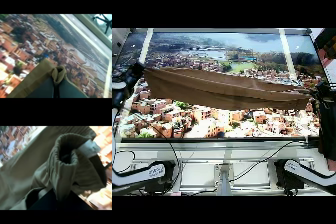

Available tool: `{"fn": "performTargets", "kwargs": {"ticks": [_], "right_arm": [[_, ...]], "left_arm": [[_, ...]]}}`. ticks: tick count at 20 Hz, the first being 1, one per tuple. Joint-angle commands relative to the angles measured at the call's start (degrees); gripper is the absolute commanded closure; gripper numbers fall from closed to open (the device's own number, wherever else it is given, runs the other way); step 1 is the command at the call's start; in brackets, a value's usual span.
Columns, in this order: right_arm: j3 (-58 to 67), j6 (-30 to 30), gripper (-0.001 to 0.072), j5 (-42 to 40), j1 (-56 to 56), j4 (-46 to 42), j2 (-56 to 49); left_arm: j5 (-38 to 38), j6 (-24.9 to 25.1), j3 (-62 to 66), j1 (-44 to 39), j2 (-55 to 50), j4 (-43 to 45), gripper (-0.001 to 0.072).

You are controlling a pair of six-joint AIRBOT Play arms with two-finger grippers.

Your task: Fold the clothes and pants, and hang the long-sleeved shirts on hangers.

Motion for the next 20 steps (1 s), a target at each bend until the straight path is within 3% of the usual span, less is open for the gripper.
{"fn": "performTargets", "kwargs": {"ticks": [1,8,11,16,20], "right_arm": [[0.02,0.7,0.0682,-7.06,0.2,9.16,-6.23],[0.02,3.93,0.0683,-28.22,9.03,12.63,-11.41],[0.02,8.22,0.0682,-35.71,11.76,12.57,-13.57],[0.02,17.05,0.0683,-40.76,12.17,12.57,-16.83],[0.02,17.07,0.0682,-42.42,12.2,12.59,-17.03]], "left_arm": [[1.38,-1.36,5.81,-2.29,-7.5,0.04,0.0693],[2.43,-1.53,5.79,-2.47,-10.99,0.04,0.069],[2.49,-1.53,5.81,-2.47,-12.96,0.04,0.069],[6.73,-1.57,5.81,-2.47,-14.49,0.0,0.0689],[11.15,-7.82,5.81,-2.54,-14.69,0.07,0.0689]]}}
